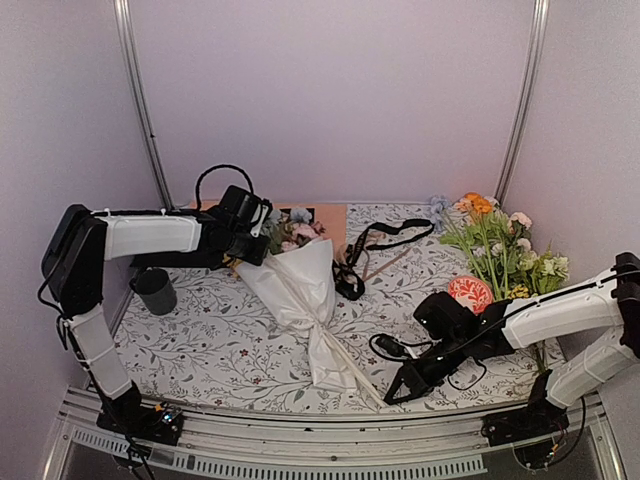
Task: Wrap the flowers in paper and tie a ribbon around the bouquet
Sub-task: Tie the ribbon around the folded bouquet.
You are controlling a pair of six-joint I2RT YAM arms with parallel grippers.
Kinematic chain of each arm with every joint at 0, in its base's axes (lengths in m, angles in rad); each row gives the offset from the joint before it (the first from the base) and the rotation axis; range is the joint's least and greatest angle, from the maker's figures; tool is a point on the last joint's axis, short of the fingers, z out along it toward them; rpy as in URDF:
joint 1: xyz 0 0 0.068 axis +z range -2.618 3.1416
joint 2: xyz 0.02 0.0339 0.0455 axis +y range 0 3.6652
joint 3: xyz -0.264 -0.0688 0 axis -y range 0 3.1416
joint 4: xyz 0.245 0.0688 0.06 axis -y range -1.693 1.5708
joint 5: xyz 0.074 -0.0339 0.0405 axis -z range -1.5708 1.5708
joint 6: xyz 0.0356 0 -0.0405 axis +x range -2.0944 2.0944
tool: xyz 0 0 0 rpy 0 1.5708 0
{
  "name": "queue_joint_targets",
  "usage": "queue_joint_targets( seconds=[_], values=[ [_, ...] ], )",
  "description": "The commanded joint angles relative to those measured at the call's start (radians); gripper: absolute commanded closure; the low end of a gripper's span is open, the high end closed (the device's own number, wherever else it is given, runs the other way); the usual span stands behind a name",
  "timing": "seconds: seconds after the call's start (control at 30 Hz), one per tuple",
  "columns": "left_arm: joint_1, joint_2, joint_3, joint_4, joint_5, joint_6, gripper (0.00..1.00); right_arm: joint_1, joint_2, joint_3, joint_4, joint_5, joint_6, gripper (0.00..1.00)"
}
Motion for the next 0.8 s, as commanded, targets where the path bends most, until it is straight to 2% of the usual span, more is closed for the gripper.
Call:
queue_joint_targets(
  seconds=[0.0, 0.17, 0.77],
  values=[
    [0.067, -0.010, -0.005, 0.054, -0.123, 0.018, 1.00, 0.033, 0.026, -0.115, 0.034, -0.066, 0.057, 0.99],
    [0.078, -0.013, -0.016, 0.058, -0.123, 0.024, 1.00, 0.033, 0.088, -0.198, 0.124, -0.068, 0.066, 0.99],
    [0.110, -0.045, -0.078, 0.078, -0.107, 0.028, 1.00, 0.033, 0.085, -0.246, 0.109, -0.098, 0.050, 0.99]
  ],
)
